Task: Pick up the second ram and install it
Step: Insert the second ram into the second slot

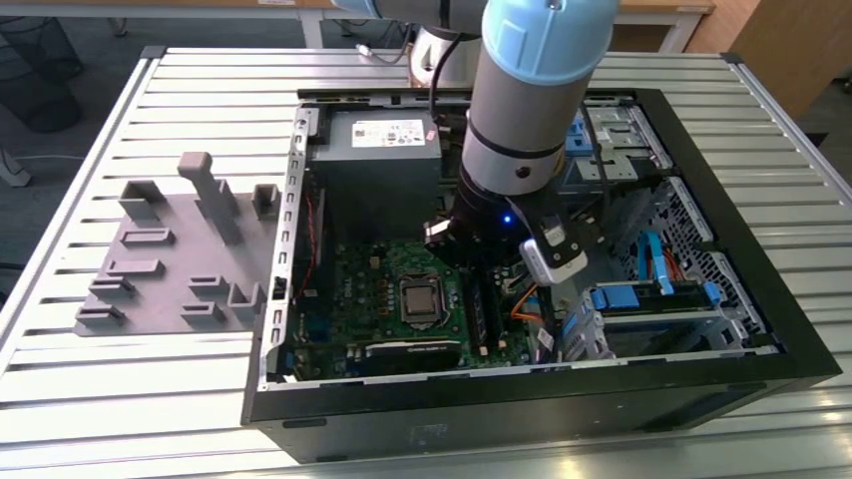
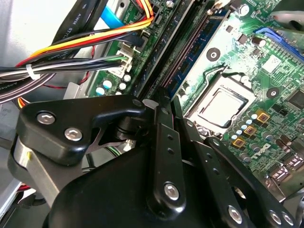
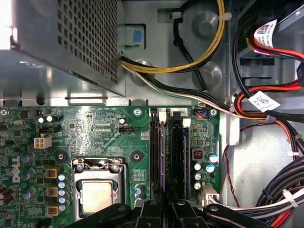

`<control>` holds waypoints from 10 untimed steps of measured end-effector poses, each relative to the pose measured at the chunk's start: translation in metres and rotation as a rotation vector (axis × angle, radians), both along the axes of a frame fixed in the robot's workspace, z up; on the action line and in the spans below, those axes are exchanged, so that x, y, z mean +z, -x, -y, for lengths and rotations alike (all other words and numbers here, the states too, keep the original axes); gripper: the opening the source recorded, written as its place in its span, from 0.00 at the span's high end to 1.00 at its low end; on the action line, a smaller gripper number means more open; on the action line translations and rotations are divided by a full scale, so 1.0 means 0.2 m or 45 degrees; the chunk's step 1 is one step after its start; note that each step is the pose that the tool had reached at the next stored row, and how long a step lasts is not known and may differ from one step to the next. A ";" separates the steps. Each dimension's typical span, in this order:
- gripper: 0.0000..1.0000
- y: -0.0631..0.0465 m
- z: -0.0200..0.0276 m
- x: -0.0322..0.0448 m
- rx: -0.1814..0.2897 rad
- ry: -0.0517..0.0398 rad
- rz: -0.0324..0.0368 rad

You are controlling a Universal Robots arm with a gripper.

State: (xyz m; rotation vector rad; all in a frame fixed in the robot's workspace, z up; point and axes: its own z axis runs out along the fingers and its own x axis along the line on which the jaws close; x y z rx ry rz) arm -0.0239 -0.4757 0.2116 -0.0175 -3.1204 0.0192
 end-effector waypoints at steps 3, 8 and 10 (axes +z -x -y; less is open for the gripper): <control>0.86 0.00 0.000 -0.003 0.000 0.000 0.0000; 0.86 0.00 0.000 -0.009 0.000 0.000 0.0000; 0.86 0.00 0.000 -0.012 0.000 0.000 -0.0001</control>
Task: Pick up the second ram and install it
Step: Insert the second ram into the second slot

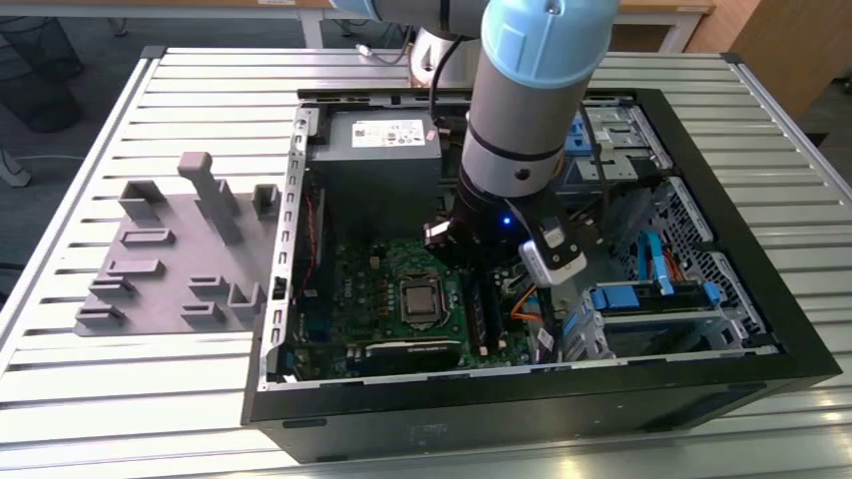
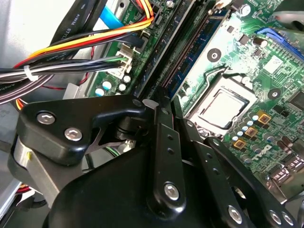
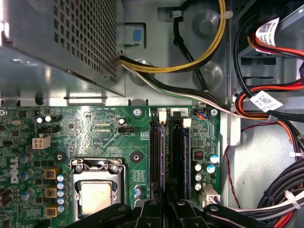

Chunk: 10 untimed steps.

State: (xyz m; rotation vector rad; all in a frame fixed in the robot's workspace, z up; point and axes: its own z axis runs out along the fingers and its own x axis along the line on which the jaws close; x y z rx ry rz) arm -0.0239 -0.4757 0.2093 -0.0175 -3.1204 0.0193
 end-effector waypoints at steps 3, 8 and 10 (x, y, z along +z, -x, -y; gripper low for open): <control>0.86 0.00 0.000 -0.004 0.000 0.000 0.0000; 0.86 0.00 0.000 -0.007 0.000 0.000 0.0000; 0.86 0.00 0.000 -0.007 0.000 0.000 0.0001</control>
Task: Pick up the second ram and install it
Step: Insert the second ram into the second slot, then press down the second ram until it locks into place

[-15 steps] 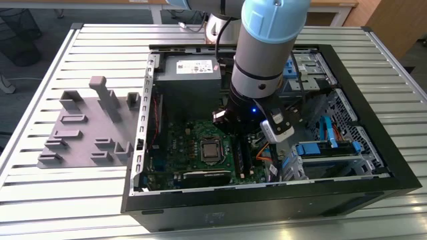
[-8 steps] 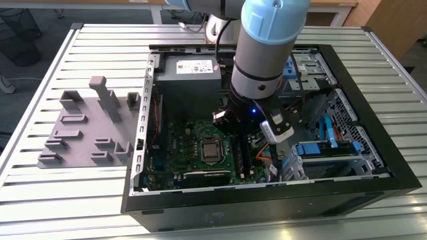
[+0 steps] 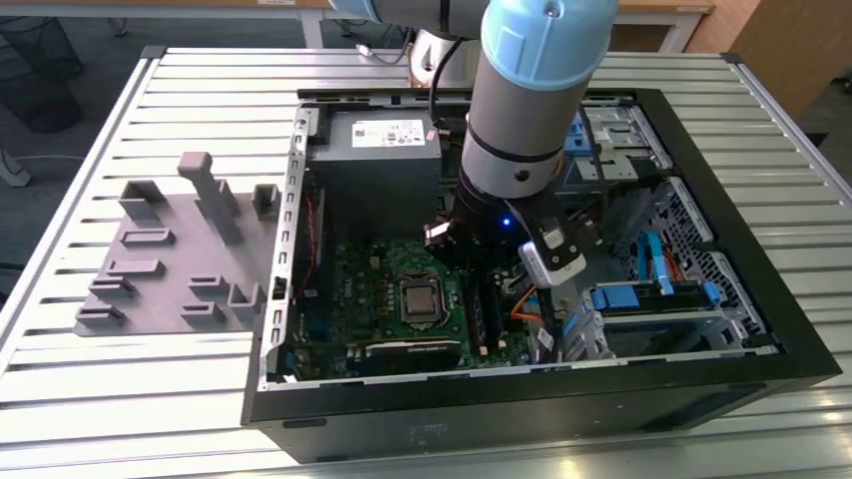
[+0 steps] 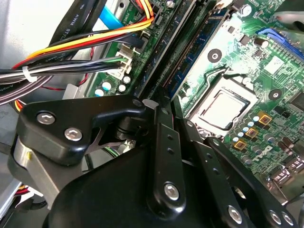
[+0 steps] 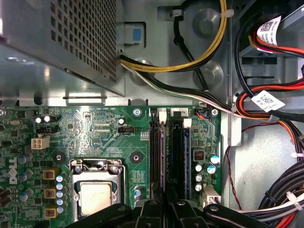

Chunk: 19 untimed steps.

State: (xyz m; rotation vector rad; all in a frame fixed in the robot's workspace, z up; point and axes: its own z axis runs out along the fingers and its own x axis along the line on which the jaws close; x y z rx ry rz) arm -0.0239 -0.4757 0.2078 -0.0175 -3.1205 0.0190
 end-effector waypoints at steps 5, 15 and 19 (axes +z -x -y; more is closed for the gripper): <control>0.86 0.00 0.000 0.011 0.000 0.000 0.0000; 0.86 -0.01 0.000 0.017 0.000 0.006 -0.0002; 0.86 -0.01 0.001 0.017 -0.001 0.008 -0.0001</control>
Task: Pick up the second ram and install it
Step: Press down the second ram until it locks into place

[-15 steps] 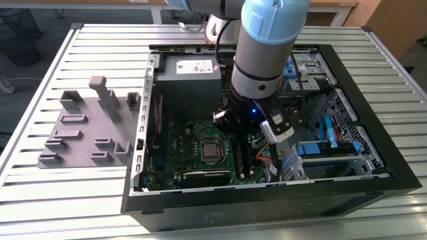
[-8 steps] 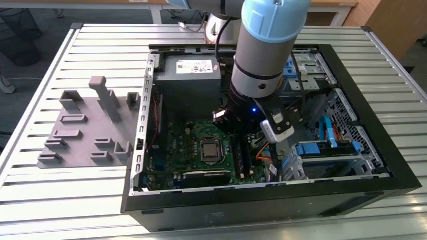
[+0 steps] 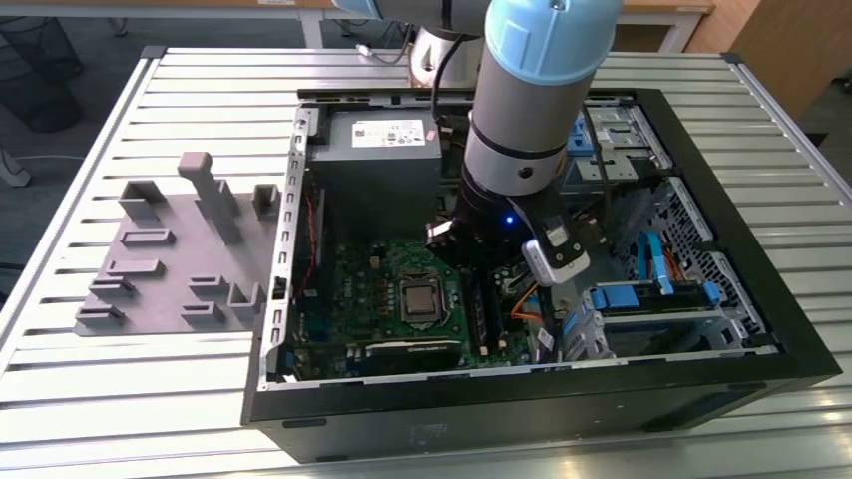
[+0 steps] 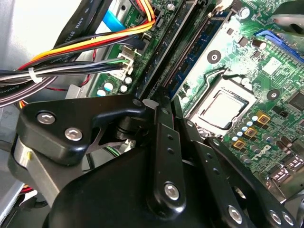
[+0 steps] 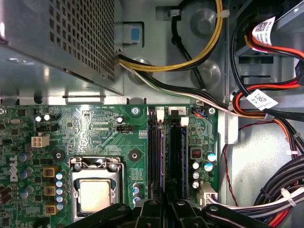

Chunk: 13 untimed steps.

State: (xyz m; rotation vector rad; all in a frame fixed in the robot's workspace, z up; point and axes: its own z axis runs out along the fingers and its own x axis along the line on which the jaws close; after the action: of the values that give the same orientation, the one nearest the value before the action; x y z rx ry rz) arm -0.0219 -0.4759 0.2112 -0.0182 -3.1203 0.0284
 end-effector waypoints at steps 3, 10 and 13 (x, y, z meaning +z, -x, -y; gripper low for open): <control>0.86 0.00 0.000 -0.002 0.000 0.000 0.0000; 0.86 0.00 0.000 -0.013 0.000 0.000 0.0000; 0.86 0.00 0.000 -0.016 0.000 0.000 -0.0001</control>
State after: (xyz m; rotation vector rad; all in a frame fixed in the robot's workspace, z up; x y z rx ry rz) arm -0.0219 -0.4759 0.2081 -0.0183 -3.1203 0.0288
